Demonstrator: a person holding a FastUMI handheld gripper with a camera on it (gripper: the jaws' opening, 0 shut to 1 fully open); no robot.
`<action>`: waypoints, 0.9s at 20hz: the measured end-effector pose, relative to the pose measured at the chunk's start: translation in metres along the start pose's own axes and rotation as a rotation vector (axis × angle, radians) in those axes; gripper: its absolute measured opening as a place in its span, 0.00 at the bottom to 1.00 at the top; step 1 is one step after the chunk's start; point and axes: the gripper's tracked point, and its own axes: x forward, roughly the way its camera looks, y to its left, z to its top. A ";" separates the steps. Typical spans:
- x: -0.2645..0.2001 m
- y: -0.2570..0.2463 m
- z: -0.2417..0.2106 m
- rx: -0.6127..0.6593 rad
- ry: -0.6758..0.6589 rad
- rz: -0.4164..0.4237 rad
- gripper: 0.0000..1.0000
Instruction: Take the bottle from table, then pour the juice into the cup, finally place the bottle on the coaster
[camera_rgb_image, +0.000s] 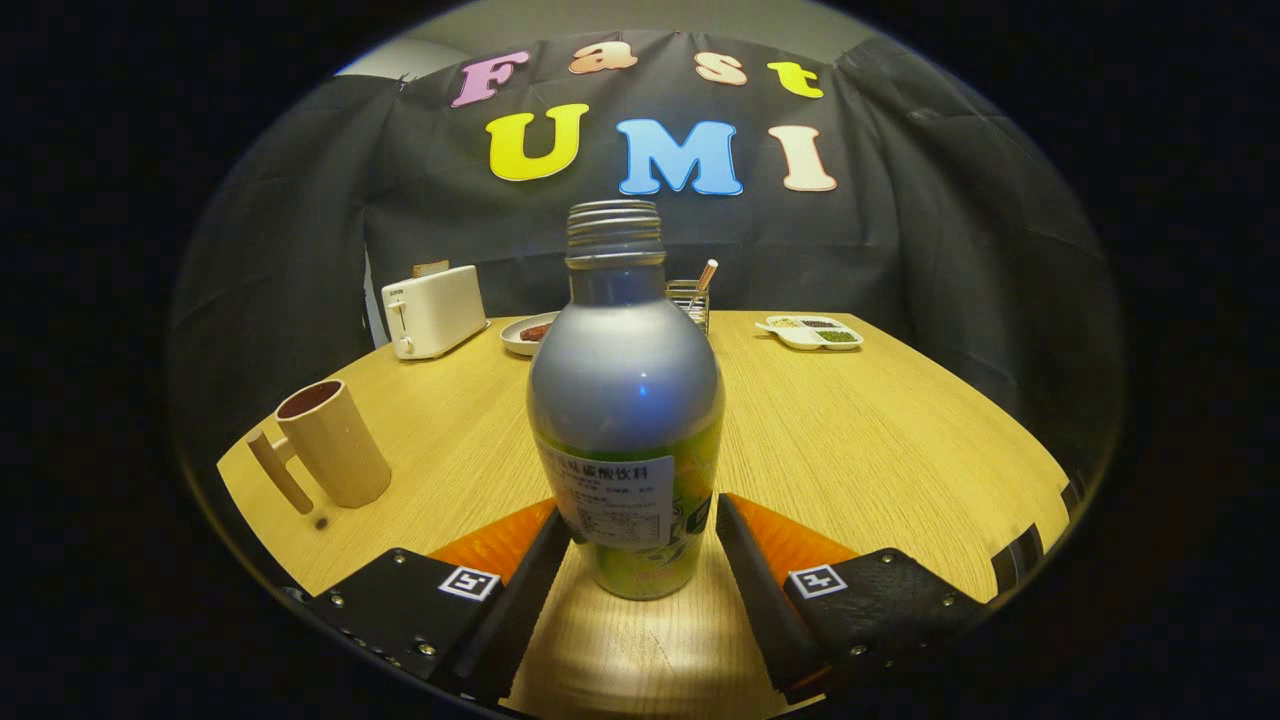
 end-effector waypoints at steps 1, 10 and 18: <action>0.001 0.000 0.000 0.002 0.003 0.003 0.90; 0.007 -0.001 0.003 -0.017 0.040 0.004 0.76; 0.006 0.013 0.019 -0.128 0.072 0.007 0.72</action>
